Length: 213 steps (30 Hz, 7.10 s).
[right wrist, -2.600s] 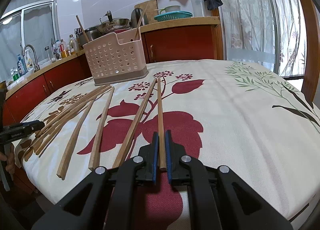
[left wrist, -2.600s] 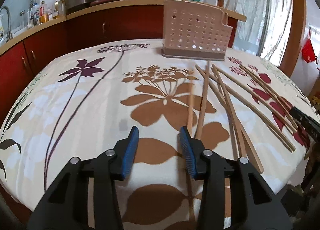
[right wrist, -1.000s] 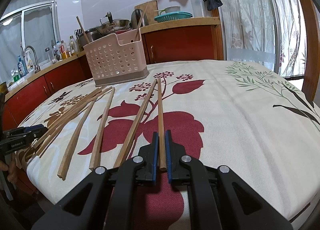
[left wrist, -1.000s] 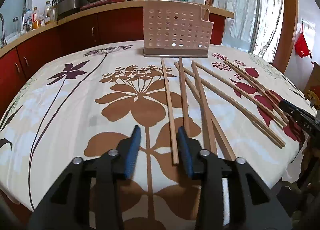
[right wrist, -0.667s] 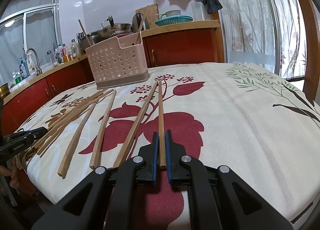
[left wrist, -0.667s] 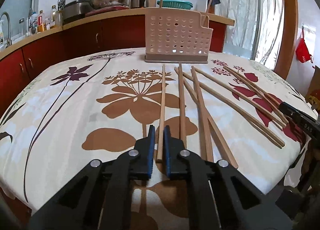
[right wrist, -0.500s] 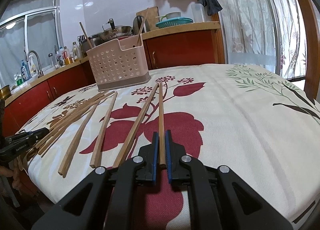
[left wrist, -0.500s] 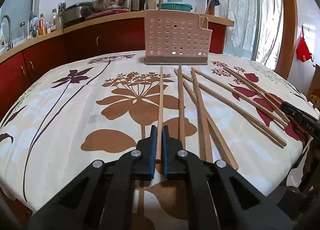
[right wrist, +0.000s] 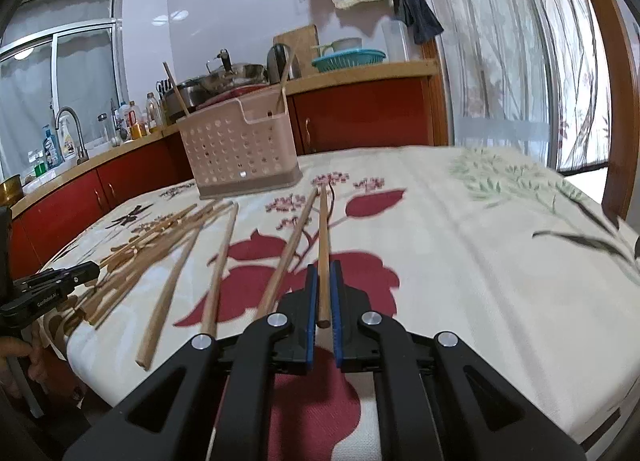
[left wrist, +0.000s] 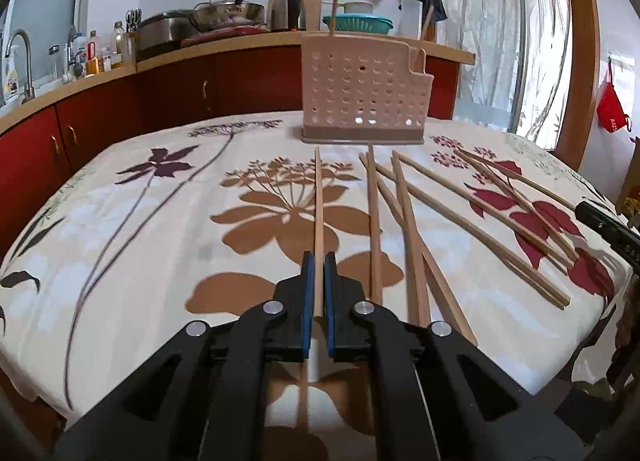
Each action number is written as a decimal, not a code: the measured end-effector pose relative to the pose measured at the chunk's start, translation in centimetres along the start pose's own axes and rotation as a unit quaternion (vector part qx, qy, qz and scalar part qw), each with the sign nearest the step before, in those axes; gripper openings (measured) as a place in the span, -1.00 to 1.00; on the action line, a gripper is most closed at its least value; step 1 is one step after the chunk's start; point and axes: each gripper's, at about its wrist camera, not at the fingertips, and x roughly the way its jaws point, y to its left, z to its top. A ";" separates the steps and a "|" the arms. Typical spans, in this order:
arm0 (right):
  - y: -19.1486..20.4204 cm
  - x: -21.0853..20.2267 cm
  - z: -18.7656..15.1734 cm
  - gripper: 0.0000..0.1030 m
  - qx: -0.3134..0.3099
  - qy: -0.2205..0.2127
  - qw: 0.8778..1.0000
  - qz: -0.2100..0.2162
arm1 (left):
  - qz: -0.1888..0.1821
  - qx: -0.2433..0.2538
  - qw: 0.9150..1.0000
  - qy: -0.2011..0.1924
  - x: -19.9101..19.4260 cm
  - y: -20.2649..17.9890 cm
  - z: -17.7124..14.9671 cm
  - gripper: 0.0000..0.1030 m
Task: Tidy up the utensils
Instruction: 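Lift both held chopsticks off the table toward the utensil holder, then carry both chopsticks above the holder and lower them toward its opening, then open the left gripper over the holder while the right gripper opens too, then move both tools back to the chopsticks and close the left gripper on one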
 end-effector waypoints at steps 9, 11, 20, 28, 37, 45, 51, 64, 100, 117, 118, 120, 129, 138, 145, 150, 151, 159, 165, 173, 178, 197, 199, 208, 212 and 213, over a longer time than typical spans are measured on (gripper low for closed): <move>0.7 -1.8 2.2 -0.86 -0.011 -0.022 1.000 -0.005 | 0.010 -0.009 1.000 -0.021 -2.4 1.4 2.2 -0.89; 0.9 -2.2 2.7 -0.86 -0.014 -0.027 1.000 -0.007 | 0.013 -0.008 1.000 -0.026 -3.1 1.5 2.6 -0.89; 2.0 -4.7 5.8 -0.86 -0.028 -0.062 0.998 -0.008 | 0.019 -0.008 0.999 -0.048 -6.3 2.4 5.4 -0.89; 2.9 -6.1 8.8 -0.86 -0.037 -0.075 0.997 -0.003 | 0.016 -0.020 0.999 -0.048 -8.3 3.7 8.1 -0.89; 3.8 -4.7 12.2 -0.86 -0.053 -0.070 0.996 0.009 | -0.020 -0.049 0.998 -0.030 -7.8 5.5 11.9 -0.89; 3.8 -2.4 14.5 -0.86 -0.053 -0.070 0.996 0.015 | -0.024 -0.033 0.999 -0.033 -5.9 5.7 14.9 -0.89; 4.2 -0.9 15.6 -0.86 -0.060 -0.073 0.995 0.018 | -0.027 -0.018 0.999 -0.040 -4.5 5.3 16.8 -0.89; 4.1 0.4 17.0 -0.86 -0.053 -0.072 0.996 0.021 | -0.035 -0.001 0.998 -0.046 -2.9 4.9 18.9 -0.89; 8.0 5.0 29.4 -0.86 -0.061 -0.171 0.980 0.084 | -0.060 0.038 0.984 -0.166 -3.5 2.3 32.6 -0.89; 7.8 14.1 25.4 -0.86 -0.049 -0.083 0.992 0.080 | -0.077 0.028 0.994 -0.072 5.3 2.0 28.4 -0.89; 7.9 14.3 25.1 -0.86 -0.050 -0.076 0.993 0.080 | -0.077 0.024 0.994 -0.068 5.7 2.1 28.2 -0.86; 7.9 14.5 24.7 -0.65 -0.053 -0.067 0.993 0.077 | -0.079 0.014 0.995 -0.059 6.3 2.5 27.6 -0.75; 7.9 11.8 25.2 0.17 -0.065 -0.087 0.992 0.057 | -0.054 0.005 0.996 -0.074 4.0 3.6 26.7 0.11; 6.3 6.3 22.4 0.27 -0.056 -0.081 0.994 0.044 | -0.032 -0.007 0.997 -0.064 -0.1 4.0 22.0 0.35; 5.2 3.7 16.3 0.27 -0.038 -0.041 0.998 0.028 | -0.035 -0.019 0.999 -0.033 -1.2 3.4 16.6 0.37; 4.7 2.3 11.1 0.27 -0.039 -0.024 0.999 0.013 | -0.027 -0.024 0.999 -0.012 -1.7 2.4 11.7 0.37; 4.6 2.1 10.3 0.27 -0.039 -0.022 0.999 0.010 | -0.027 -0.025 0.999 -0.011 -1.8 2.3 11.1 0.37; 3.6 1.5 3.3 0.12 -0.046 0.012 0.999 -0.003 | -0.034 -0.031 0.999 0.016 -1.7 0.9 4.8 0.37; 2.6 1.5 0.7 0.07 -0.038 0.027 0.999 -0.002 | -0.040 -0.021 0.998 0.040 -1.0 -0.1 2.0 0.25; 2.2 1.4 -0.2 0.06 -0.034 0.030 0.999 0.003 | -0.041 -0.012 0.997 0.065 0.2 -0.9 0.4 0.02; 2.2 1.5 -0.3 0.06 -0.032 0.031 0.999 0.005 | -0.044 -0.004 0.996 0.075 0.8 -1.3 0.0 -0.14; 2.0 1.5 -0.4 0.06 -0.031 0.031 0.999 0.006 | -0.032 0.000 0.998 0.059 0.7 -1.0 -0.4 -0.84; 2.1 1.5 -0.4 0.06 -0.032 0.029 0.999 0.005 | -0.031 -0.002 0.998 0.058 0.6 -0.9 -0.4 -0.86; 2.0 1.2 -0.7 -0.12 -0.038 0.022 0.999 0.011 | -0.028 -0.004 0.998 0.055 0.6 -0.7 -0.5 -0.86; 2.2 1.0 -1.2 -0.24 -0.042 0.014 0.999 0.026 | -0.029 -0.006 0.998 0.055 0.5 -0.6 -0.5 -0.86; 2.3 0.9 -1.3 -0.28 -0.043 0.013 0.999 0.028 | -0.029 -0.006 0.998 0.054 0.5 -0.6 -0.5 -0.86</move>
